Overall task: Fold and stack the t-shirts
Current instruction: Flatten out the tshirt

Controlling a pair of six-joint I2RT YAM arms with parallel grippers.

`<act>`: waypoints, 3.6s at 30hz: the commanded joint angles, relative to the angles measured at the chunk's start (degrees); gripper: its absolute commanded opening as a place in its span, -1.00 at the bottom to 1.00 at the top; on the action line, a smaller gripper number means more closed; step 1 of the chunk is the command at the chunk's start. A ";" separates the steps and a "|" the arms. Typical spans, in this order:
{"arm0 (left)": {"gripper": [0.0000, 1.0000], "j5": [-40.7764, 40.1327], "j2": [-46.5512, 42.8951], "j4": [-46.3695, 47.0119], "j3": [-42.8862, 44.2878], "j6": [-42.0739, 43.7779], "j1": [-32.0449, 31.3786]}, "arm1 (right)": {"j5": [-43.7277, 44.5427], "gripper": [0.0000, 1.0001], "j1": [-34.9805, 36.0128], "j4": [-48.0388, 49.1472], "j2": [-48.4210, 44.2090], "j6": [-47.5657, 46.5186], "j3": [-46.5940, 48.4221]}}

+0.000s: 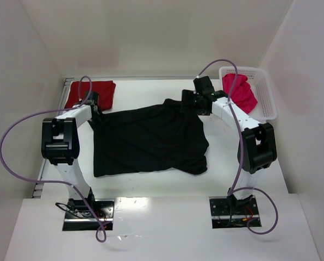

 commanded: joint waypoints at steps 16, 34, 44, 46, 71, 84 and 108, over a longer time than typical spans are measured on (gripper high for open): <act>0.09 2.14 -3.92 2.37 -4.29 1.73 1.36 | 0.54 1.00 -0.35 2.68 0.06 0.25 2.60; -1.00 13.37 -6.90 4.56 -3.15 5.33 4.35 | 2.21 1.00 -0.35 5.58 5.77 -0.27 6.55; -1.00 20.42 -10.33 3.25 3.97 7.27 7.52 | 3.26 1.00 -1.40 9.71 12.28 1.04 9.98; -1.00 21.47 -9.72 3.77 5.37 7.79 7.52 | 4.84 1.00 -1.93 9.71 13.68 1.04 10.60; -1.00 26.14 -6.29 5.09 9.42 10.61 8.57 | 10.30 0.69 -3.51 6.45 32.84 -1.33 31.16; -1.00 27.19 -5.23 3.86 9.42 12.28 9.62 | 8.45 0.10 -3.51 5.14 35.13 -0.80 32.22; -1.00 27.72 -9.36 6.75 13.64 13.95 10.86 | 12.76 -1.00 -3.51 14.00 17.03 -4.05 31.60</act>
